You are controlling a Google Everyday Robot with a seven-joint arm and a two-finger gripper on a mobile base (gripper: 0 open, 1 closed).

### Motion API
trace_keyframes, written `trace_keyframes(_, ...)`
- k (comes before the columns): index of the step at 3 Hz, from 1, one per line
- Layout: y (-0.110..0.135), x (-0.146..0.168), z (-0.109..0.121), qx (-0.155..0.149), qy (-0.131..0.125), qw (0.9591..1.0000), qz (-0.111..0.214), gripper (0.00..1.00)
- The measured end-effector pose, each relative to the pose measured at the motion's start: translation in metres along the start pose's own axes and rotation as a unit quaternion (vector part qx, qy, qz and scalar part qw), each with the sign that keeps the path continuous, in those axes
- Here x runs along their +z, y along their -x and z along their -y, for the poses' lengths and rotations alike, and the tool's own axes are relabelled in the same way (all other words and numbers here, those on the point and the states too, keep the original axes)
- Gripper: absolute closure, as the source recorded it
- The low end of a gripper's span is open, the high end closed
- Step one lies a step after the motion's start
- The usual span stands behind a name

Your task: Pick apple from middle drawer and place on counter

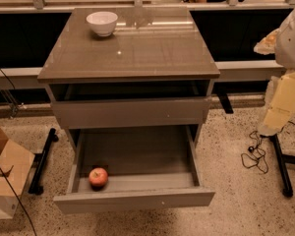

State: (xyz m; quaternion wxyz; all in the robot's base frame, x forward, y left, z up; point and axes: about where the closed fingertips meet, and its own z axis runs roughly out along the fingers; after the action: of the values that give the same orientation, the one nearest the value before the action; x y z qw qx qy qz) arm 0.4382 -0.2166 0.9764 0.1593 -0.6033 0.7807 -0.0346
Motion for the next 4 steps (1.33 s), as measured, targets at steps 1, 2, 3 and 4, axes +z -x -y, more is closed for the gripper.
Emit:
trace_keyframes(1,0.002,0.000,0.000,0.000,-0.001,1.0000,0.002,0.00)
trace_keyframes(2,0.022,0.019,-0.014,0.006,0.021,0.9989,0.041,0.00)
trace_keyframes(3,0.071,0.058,-0.042,0.005,0.065,0.9914,0.113,0.00)
trace_keyframes(4,0.140,0.116,-0.064,0.007,0.107,0.9738,0.201,0.00)
